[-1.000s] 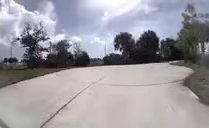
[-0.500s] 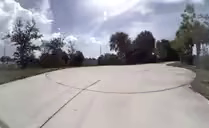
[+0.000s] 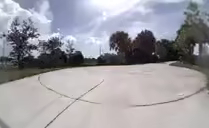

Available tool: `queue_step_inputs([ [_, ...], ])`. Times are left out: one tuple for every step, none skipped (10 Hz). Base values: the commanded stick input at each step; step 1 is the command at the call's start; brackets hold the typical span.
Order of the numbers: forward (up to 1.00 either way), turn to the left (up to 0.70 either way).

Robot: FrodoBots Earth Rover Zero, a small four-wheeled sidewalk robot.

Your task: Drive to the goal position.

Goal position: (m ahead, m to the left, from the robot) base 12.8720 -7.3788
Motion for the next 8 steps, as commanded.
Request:
queue_step_inputs([
  [0.85, -0.34],
  [0.85, -0.34],
  [0.85, -0.34],
  [0.85, -0.34],
  [0.85, -0.34],
  [0.85, -0.34],
  [0.85, -0.34],
  [0.85, -0.34],
])
